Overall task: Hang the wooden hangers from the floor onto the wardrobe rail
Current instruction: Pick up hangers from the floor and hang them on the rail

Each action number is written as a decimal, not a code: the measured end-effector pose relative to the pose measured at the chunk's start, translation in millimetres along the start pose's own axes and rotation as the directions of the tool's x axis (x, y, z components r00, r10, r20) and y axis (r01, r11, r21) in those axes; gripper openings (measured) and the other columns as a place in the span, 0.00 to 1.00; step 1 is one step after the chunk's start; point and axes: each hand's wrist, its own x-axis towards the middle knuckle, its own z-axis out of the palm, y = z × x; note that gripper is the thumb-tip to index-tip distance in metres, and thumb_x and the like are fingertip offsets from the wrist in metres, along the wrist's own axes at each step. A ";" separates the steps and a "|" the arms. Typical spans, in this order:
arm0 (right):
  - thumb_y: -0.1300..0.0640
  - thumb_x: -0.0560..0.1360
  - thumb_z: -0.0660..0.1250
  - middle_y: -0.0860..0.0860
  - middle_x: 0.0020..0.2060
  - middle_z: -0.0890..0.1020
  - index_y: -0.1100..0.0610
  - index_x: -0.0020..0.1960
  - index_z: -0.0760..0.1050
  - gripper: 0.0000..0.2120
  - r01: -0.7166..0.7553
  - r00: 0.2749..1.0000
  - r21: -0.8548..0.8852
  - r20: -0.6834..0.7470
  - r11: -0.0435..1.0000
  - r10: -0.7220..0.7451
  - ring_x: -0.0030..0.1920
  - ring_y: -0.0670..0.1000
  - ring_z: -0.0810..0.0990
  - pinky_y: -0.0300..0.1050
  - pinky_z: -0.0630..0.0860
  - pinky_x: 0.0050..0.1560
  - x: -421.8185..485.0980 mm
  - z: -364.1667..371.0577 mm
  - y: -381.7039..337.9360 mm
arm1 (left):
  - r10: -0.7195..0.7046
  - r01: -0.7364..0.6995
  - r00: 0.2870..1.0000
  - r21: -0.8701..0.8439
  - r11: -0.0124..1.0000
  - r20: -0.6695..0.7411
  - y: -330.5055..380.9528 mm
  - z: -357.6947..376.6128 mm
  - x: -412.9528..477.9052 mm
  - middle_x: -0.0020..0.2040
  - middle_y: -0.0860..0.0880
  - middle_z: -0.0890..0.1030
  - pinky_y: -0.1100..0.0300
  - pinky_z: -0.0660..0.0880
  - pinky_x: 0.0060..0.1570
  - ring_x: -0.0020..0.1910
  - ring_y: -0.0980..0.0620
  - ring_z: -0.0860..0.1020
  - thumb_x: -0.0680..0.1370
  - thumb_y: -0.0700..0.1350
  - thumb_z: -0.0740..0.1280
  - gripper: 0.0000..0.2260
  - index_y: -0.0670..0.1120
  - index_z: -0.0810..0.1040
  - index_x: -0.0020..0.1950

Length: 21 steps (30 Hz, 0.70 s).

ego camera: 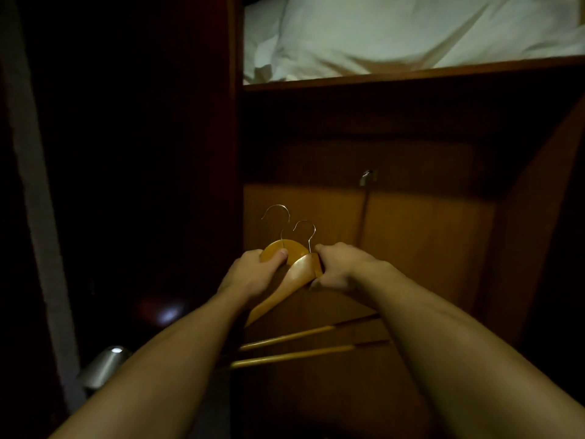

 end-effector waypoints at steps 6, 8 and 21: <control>0.42 0.70 0.75 0.52 0.59 0.78 0.51 0.69 0.67 0.33 -0.087 0.995 -0.010 -0.046 0.996 0.087 0.57 0.54 0.78 0.53 0.78 0.59 4.9 -23.8 71.1 | 0.104 -0.103 0.994 -0.019 0.995 0.043 51.9 49.5 42.7 0.41 0.50 0.83 0.51 0.78 0.45 0.42 0.49 0.81 0.77 0.68 0.60 0.22 0.52 0.81 0.44; 0.41 0.70 0.75 0.52 0.61 0.77 0.51 0.70 0.67 0.34 -0.111 0.992 -0.018 -0.059 0.994 0.109 0.59 0.55 0.78 0.54 0.77 0.60 10.6 -28.2 95.0 | 0.133 -0.132 0.989 -0.020 0.991 0.064 66.1 66.5 57.7 0.41 0.49 0.83 0.54 0.75 0.43 0.42 0.49 0.81 0.78 0.67 0.60 0.21 0.51 0.81 0.45; 0.40 0.69 0.75 0.51 0.57 0.79 0.49 0.71 0.66 0.36 -0.289 0.949 0.019 -0.125 0.957 0.289 0.56 0.53 0.79 0.55 0.78 0.58 48.2 -33.9 215.0 | 0.249 -0.236 0.946 -0.083 0.968 0.208 128.1 168.3 152.4 0.36 0.53 0.79 0.60 0.69 0.34 0.34 0.55 0.76 0.79 0.65 0.60 0.20 0.51 0.81 0.50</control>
